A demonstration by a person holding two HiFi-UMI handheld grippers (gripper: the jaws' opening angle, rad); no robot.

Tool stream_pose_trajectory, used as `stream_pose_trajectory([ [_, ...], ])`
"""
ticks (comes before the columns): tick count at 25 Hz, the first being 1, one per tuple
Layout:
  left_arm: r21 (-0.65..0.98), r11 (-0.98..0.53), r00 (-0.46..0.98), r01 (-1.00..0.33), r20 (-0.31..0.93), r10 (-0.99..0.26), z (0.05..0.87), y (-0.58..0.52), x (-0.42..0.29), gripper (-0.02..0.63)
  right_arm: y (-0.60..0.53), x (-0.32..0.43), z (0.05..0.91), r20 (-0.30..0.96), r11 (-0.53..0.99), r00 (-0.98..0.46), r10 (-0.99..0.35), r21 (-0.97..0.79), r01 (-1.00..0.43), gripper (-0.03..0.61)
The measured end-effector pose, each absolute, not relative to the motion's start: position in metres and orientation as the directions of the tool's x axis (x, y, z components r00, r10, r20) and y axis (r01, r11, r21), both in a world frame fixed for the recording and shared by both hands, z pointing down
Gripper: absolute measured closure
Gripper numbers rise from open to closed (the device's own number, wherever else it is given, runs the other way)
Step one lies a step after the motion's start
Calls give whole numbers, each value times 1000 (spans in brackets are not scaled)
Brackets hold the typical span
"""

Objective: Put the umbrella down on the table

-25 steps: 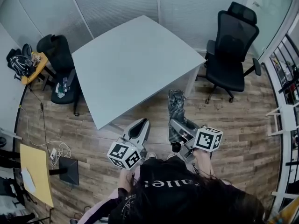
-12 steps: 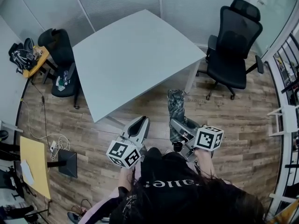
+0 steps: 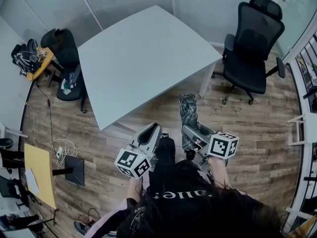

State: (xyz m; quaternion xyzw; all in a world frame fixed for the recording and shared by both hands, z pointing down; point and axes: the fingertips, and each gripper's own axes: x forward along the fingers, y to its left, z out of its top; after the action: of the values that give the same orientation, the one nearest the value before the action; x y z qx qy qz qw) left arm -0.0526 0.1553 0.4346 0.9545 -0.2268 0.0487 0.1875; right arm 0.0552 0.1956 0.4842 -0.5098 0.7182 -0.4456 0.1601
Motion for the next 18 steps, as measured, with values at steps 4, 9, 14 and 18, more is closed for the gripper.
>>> stream_pose_trajectory([
  [4, 326, -823, 886, -464, 192, -423, 442, 128, -48, 569, 172, 66, 490, 228, 75, -422, -877, -805, -588, 364],
  [9, 339, -817, 885, -466, 178, -431, 447, 73, -39, 569, 127, 77, 497, 254, 54, -413, -874, -796, -603, 364],
  [14, 345, -836, 905, -426, 166, -393, 442, 17, -14, 569, 71, 91, 492, 267, 41, -404, -875, -791, -611, 364],
  [18, 348, -845, 914, -406, 161, -373, 438, -33, -7, 569, 18, 95, 487, 267, 35, -396, -879, -791, -611, 364],
])
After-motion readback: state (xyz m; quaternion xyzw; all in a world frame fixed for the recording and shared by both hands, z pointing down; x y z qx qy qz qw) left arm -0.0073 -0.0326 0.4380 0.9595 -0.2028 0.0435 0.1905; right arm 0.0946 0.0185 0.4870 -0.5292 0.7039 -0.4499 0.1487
